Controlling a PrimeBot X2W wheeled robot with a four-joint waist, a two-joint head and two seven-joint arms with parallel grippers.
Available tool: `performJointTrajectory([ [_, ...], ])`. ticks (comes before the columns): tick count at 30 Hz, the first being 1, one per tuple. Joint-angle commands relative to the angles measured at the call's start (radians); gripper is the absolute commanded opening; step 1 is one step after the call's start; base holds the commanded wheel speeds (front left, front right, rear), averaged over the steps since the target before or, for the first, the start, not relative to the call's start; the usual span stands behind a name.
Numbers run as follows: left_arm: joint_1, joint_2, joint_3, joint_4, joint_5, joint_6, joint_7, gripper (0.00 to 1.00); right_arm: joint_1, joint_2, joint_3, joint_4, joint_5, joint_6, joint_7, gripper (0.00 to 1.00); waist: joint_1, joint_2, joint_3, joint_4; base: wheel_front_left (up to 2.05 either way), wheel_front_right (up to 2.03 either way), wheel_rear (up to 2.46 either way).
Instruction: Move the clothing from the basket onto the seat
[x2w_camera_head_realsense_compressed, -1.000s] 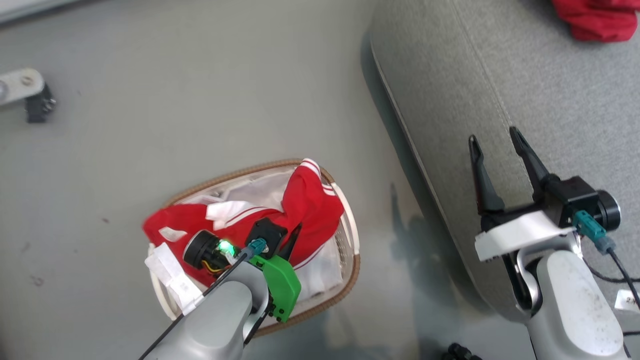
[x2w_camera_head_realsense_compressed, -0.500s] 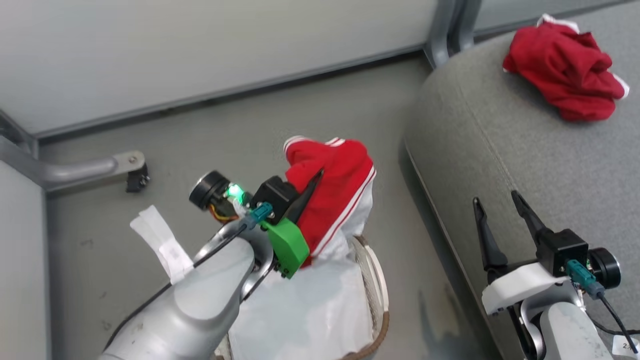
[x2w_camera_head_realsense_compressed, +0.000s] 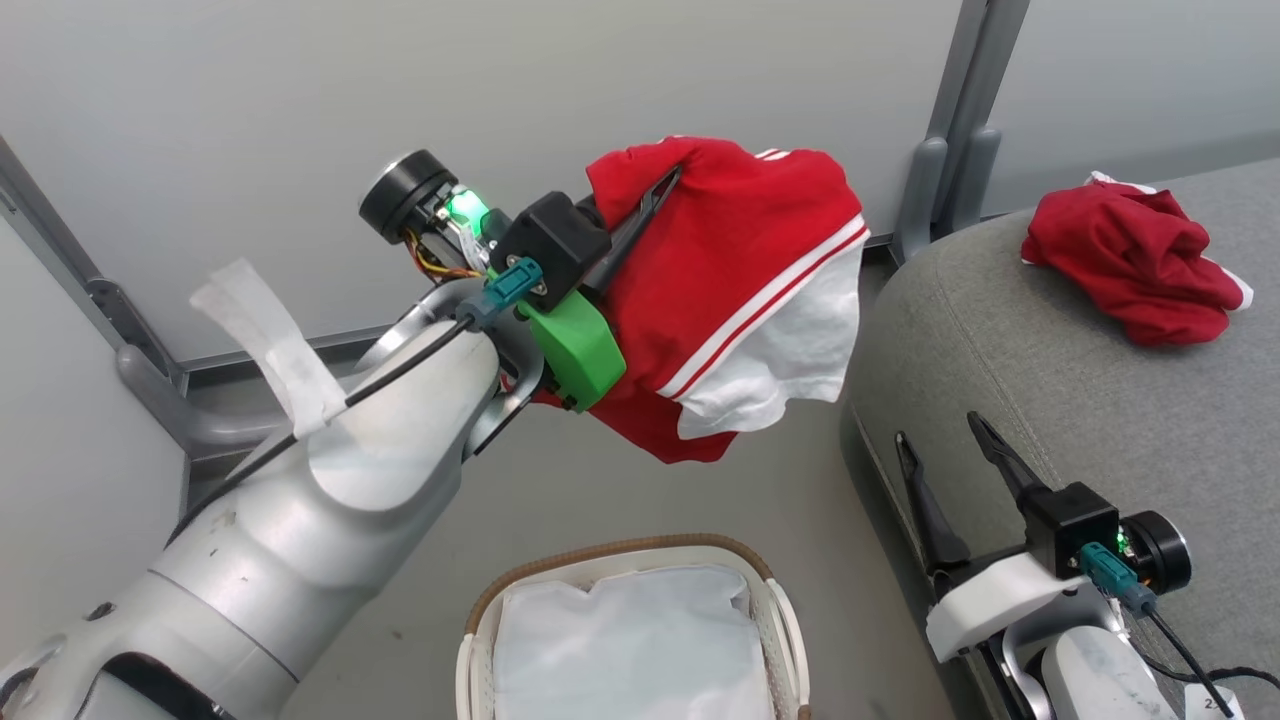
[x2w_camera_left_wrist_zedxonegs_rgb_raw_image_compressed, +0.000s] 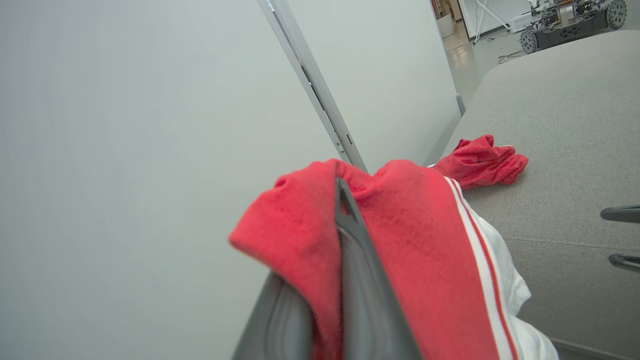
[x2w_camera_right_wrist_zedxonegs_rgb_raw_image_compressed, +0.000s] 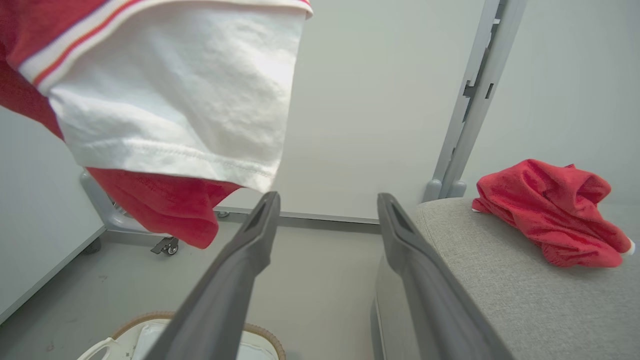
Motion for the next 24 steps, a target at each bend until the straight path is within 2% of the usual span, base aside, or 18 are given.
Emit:
performJointTrajectory([
  [1,-0.03,0.003,0.003,-0.003,-0.014,-0.002,0.0,0.0,-0.014,-0.004,0.011,0.004,0.003,-0.001,-0.002,1.0,0.0001,0.0,-0.011,0.007,0.0,0.0,0.0],
  [18,-0.121,-0.004,0.015,-0.048,-0.03,0.0,0.0,0.0,-0.116,-0.003,0.057,0.056,-0.028,-0.001,-0.002,1.0,0.0001,0.0,-0.023,0.016,0.0,0.0,0.0],
  [24,-0.106,-0.011,0.01,-0.065,-0.019,0.0,0.0,0.0,-0.187,-0.07,0.127,0.104,-0.01,-0.001,-0.002,1.0,0.0001,0.0,-0.024,0.03,0.0,0.0,0.0],
])
